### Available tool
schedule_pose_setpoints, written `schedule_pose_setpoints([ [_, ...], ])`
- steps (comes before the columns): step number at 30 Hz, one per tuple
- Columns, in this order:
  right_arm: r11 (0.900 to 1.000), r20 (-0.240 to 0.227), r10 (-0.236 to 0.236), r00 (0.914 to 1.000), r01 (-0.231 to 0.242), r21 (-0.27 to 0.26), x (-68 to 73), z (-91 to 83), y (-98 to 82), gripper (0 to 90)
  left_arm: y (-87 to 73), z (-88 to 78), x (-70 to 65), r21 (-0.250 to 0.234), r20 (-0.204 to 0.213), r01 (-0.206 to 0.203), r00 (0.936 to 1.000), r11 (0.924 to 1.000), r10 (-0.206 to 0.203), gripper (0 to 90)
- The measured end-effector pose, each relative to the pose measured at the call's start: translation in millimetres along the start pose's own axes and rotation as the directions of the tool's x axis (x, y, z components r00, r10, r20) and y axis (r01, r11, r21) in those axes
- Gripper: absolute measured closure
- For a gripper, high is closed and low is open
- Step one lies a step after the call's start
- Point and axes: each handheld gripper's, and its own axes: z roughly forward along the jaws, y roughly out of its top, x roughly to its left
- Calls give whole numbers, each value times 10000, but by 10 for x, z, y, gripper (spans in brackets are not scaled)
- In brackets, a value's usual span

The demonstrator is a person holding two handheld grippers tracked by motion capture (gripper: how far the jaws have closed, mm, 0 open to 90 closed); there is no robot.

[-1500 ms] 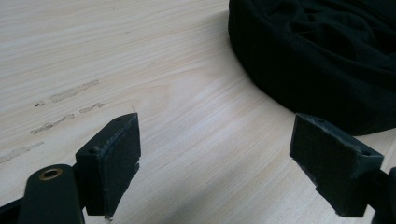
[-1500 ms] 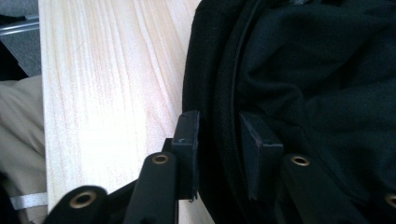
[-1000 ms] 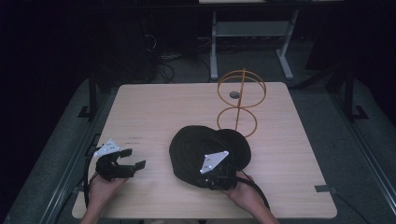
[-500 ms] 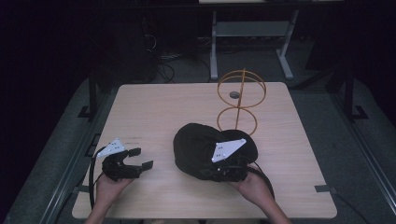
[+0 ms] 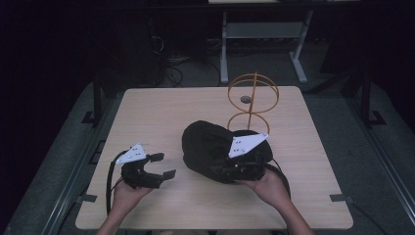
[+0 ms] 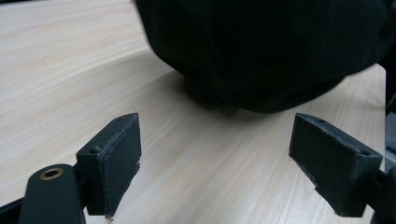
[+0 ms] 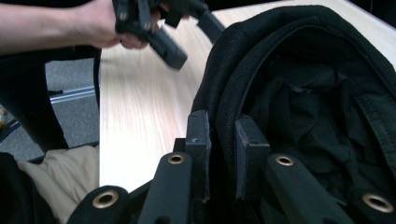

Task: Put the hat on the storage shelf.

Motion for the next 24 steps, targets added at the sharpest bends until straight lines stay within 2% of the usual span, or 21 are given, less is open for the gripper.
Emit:
schedule_pose_setpoints([
  [2, 9998, -6, 4, 10000, -4, -198, -8, -50, 43, 782, 61, 64, -35, 48, 34, -322, 9995, 9995, 321, 164],
  [6, 9990, -20, 43, 10000, -44, -445, -2, -107, 90, 782, 159, 159, -70, -182, 294, -555, 9980, 9983, 560, 164],
  [12, 9979, -103, 95, 9999, -101, -644, -8, -152, 123, 782, 271, 281, -115, -406, 415, -760, 9961, 9963, 777, 164],
  [16, 9970, -184, 121, 9998, -134, -757, -3, -164, 154, 782, 324, 414, -131, -355, 750, -778, 9939, 9963, 803, 172],
  [17, 9970, -213, 106, 9997, -122, -760, -1, -163, 159, 782, 328, 436, -134, -433, 903, -766, 9927, 9961, 803, 203],
  [22, 9960, -398, 61, 9992, -97, -893, 0, -151, 179, 783, 361, 516, -148, -542, 855, -1005, 9908, 9935, 1049, 333],
  [24, 9958, -424, 60, 9991, -98, -908, -2, -151, 180, 783, 365, 520, -150, -612, 903, -1034, 9900, 9928, 1086, 436],
])
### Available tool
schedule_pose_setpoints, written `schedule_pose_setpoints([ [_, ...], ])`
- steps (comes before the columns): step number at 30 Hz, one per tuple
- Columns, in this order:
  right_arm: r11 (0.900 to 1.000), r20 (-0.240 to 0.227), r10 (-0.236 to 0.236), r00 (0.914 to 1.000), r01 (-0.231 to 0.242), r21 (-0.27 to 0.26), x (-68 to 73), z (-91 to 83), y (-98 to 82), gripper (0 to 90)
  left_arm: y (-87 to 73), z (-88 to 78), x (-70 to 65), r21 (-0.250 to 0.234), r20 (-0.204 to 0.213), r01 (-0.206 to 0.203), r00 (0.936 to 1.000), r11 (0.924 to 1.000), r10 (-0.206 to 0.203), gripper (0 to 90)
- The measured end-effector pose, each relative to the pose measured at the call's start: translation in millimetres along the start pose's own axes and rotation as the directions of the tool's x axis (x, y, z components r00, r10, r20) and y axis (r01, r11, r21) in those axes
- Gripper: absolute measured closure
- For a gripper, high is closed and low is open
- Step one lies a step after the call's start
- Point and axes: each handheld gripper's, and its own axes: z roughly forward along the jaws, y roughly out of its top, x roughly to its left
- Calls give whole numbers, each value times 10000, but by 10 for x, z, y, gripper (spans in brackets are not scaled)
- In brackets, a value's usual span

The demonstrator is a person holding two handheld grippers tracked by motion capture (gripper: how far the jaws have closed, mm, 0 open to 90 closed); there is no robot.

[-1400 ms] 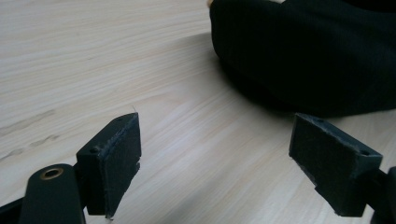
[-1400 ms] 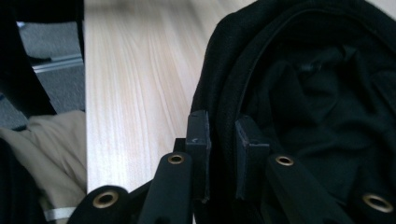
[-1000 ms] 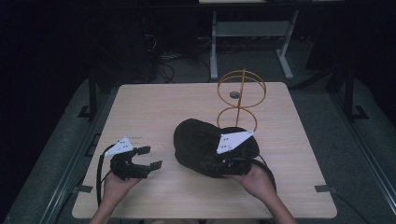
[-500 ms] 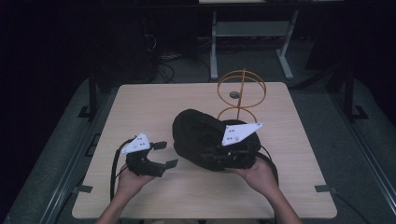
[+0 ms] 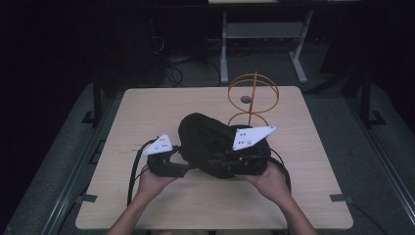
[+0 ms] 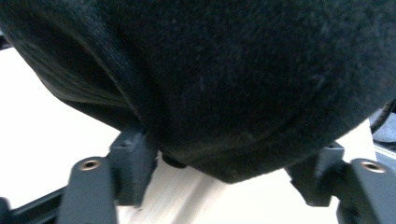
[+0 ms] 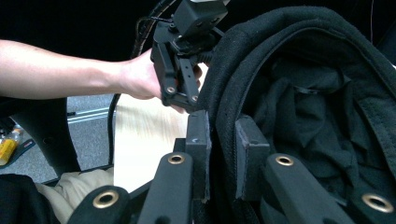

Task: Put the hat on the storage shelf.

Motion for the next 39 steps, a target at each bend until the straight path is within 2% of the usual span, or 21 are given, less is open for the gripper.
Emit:
schedule_pose_setpoints([
  [1, 10000, -77, 65, 9999, -65, -41, -1, -5, 1, 784, 7, 0, -4, -149, 57, -261, 9996, 9995, 262, 506],
  [5, 9998, -144, 153, 9998, -155, -136, -3, -8, -4, 786, 39, -1, -20, -313, 179, -541, 9983, 9980, 547, 668],
  [9, 9995, -200, 212, 9996, -217, -236, -13, -18, -7, 785, 46, -16, -27, -444, 308, -625, 9975, 9971, 639, 827],
  [16, 9985, -301, 362, 9989, -374, -405, -48, -13, -27, 784, 73, -68, -13, -447, 306, -637, 9974, 9970, 651, 854],
  [21, 9952, -479, 576, 9972, -612, -761, -93, -36, -30, 780, 149, -130, -18, -568, 194, -748, 9969, 9956, 760, 861],
  [25, 9908, -643, 837, 9944, -899, -1016, -123, -65, -31, 762, 247, -196, -38, -735, 65, -841, 9964, 9937, 848, 861],
  [33, 9796, -887, 1316, 9873, -1432, -1412, -180, -121, -35, 707, 480, -290, -99, -718, -222, -1362, 9906, 9881, 1349, 864],
  [35, 9744, -926, 1470, 9848, -1602, -1577, -194, -152, -34, 669, 601, -327, -132, -696, -314, -1578, 9873, 9850, 1560, 866],
  [38, 9713, -878, 1528, 9843, -1660, -1705, -197, -170, -32, 628, 675, -348, -146, -666, -369, -1712, 9849, 9830, 1691, 867],
  [39, 9685, -819, 1623, 9833, -1746, -1776, -204, -196, -34, 558, 737, -365, -149, -648, -397, -1743, 9843, 9826, 1720, 867],
])
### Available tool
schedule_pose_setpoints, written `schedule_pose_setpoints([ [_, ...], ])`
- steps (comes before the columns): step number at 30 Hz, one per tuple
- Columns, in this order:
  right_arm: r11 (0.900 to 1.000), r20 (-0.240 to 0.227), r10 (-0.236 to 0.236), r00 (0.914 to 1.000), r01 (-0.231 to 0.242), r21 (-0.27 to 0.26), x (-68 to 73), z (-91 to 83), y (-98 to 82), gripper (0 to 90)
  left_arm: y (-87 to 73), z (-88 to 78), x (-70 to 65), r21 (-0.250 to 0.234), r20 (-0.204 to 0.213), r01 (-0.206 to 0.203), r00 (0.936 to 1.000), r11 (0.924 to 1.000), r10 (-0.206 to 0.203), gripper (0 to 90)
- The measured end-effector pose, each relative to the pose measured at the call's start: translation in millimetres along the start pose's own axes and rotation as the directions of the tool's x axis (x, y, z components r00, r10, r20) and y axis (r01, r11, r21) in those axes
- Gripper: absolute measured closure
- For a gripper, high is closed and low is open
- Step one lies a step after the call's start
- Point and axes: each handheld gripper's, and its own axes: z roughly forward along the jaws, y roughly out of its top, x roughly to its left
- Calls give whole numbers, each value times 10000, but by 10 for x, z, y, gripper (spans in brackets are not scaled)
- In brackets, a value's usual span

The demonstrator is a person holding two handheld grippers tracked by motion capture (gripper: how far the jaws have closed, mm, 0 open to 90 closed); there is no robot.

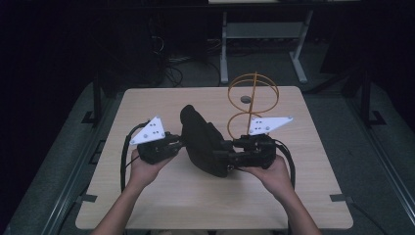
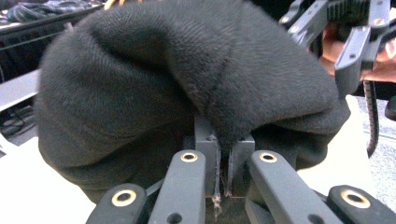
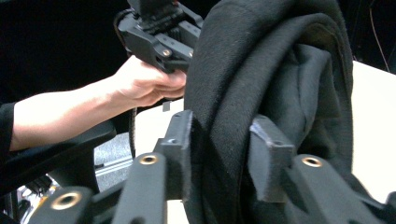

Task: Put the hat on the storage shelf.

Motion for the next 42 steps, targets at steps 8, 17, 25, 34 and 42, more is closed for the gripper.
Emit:
schedule_pose_setpoints([
  [8, 9999, 548, 167, 9984, -166, -14, -24, -185, -33, 343, 74, -56, 55, 139, -87, -13, 10000, 9999, 14, 867],
  [17, 9982, 1664, 56, 9860, -155, 584, -101, -384, -226, 273, 50, -85, 151, 115, -171, 354, 9992, 9993, -352, 867],
  [25, 9971, 2413, 263, 9701, -425, 624, -210, -525, -413, 249, 72, -89, 247, 245, -190, 589, 9981, 9980, -585, 867],
  [34, 9903, 3255, 781, 9423, -1110, 836, -382, -712, -747, 211, 175, -99, 374, 233, -215, 761, 9969, 9968, -756, 866],
  [42, 9823, 3778, 1249, 9174, -1680, 833, -497, -902, -964, 211, 253, -87, 456, 213, -207, 871, 9960, 9960, -867, 867],
])
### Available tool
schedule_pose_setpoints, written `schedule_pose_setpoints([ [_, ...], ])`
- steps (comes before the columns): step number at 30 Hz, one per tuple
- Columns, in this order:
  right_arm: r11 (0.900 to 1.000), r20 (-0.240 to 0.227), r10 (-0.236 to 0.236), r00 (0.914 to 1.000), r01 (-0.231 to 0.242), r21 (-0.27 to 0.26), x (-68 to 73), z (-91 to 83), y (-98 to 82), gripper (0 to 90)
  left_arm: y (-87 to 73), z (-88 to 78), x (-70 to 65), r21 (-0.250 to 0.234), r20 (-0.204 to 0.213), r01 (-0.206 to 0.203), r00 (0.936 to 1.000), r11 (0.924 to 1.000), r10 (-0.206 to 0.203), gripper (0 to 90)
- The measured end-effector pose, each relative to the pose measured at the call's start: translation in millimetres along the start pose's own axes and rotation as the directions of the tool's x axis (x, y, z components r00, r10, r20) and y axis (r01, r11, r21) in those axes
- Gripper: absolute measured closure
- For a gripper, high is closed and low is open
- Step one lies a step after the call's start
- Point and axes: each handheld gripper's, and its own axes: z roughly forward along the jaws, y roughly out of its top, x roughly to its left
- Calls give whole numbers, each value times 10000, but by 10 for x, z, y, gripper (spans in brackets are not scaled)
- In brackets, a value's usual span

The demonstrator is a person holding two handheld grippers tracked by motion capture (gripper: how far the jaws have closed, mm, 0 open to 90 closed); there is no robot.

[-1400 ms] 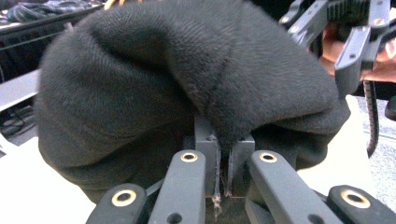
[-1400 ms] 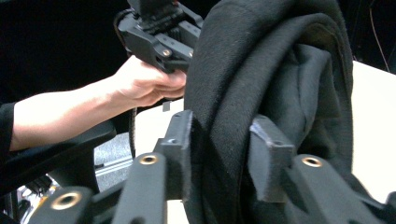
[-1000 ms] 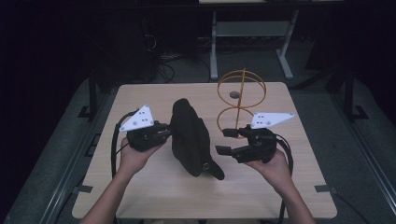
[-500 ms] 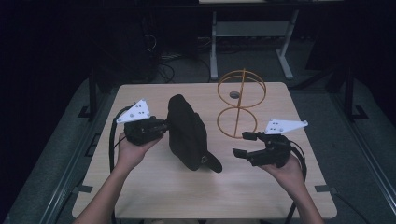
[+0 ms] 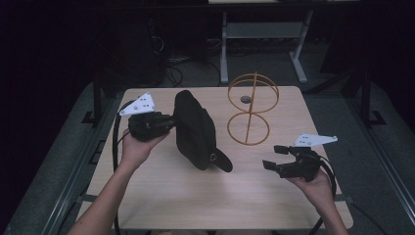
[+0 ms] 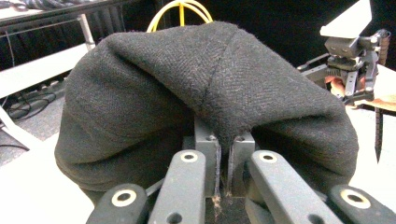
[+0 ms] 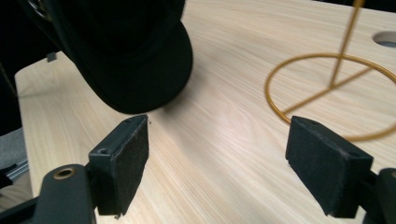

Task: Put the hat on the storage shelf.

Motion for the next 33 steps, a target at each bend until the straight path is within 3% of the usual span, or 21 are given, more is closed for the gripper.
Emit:
schedule_pose_setpoints([
  [10, 9997, 505, 153, 9986, -164, 207, -113, -75, -163, 212, 146, 18, 81, 12, -55, 30, 10000, 10000, -30, 866],
  [21, 9990, 674, 206, 9975, -232, 376, -186, -80, -249, 211, 322, 68, 165, -156, 3, 118, 9999, 9998, -118, 867],
  [33, 9989, 946, 360, 9949, -386, 267, -272, -148, -281, 202, 618, 306, 277, -37, 211, -132, 9997, 9999, 132, 867],
])
